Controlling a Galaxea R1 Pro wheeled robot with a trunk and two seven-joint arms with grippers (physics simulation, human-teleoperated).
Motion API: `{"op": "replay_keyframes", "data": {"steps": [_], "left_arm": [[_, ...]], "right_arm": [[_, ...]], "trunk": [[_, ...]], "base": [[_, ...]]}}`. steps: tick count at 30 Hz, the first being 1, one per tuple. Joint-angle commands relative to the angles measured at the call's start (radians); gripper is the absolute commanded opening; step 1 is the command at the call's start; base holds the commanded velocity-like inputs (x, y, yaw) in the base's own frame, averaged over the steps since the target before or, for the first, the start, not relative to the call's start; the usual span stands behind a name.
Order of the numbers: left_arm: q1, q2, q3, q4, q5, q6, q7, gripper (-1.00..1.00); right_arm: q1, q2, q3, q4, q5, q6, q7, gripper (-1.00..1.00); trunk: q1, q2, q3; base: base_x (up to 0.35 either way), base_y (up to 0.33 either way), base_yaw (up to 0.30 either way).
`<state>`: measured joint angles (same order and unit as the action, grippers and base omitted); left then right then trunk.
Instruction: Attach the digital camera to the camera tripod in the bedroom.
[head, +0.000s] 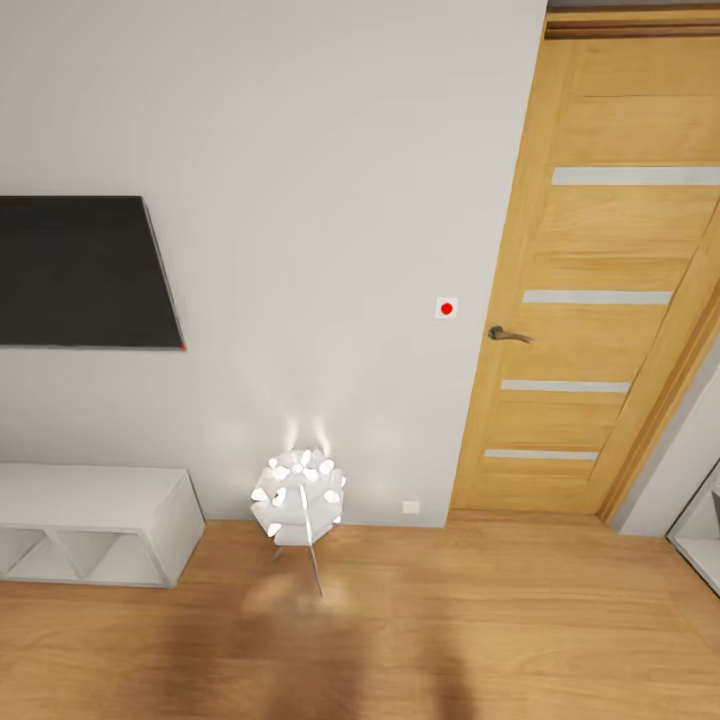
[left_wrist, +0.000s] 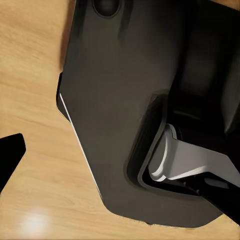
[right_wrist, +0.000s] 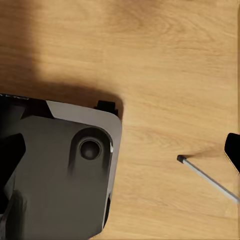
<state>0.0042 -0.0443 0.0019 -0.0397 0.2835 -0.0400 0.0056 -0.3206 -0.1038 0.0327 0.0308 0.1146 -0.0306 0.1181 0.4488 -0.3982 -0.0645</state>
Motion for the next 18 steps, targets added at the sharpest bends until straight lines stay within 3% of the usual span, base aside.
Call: {"op": "replay_keyframes", "data": {"steps": [1, 9, 18], "left_arm": [[0.000, 0.000, 0.000, -0.002, 0.005, -0.001, 0.001, 1.00], [0.000, -0.001, 0.000, -0.002, 0.005, -0.001, 0.001, 1.00], [0.000, -0.003, -0.002, -0.002, 0.003, -0.001, 0.001, 1.00]], "right_arm": [[-0.002, 0.000, 0.003, 0.003, 0.008, -0.003, 0.002, 1.00], [-0.002, 0.000, 0.003, 0.003, 0.008, -0.003, 0.002, 1.00], [-0.002, 0.001, 0.003, 0.003, 0.007, -0.005, 0.001, 1.00]], "trunk": [[0.001, -0.002, -0.002], [0.001, -0.002, -0.002], [0.001, -0.002, -0.002]], "base": [[0.323, 0.006, 0.000], [0.321, -0.012, 0.000], [0.285, -0.133, 0.000]]}}
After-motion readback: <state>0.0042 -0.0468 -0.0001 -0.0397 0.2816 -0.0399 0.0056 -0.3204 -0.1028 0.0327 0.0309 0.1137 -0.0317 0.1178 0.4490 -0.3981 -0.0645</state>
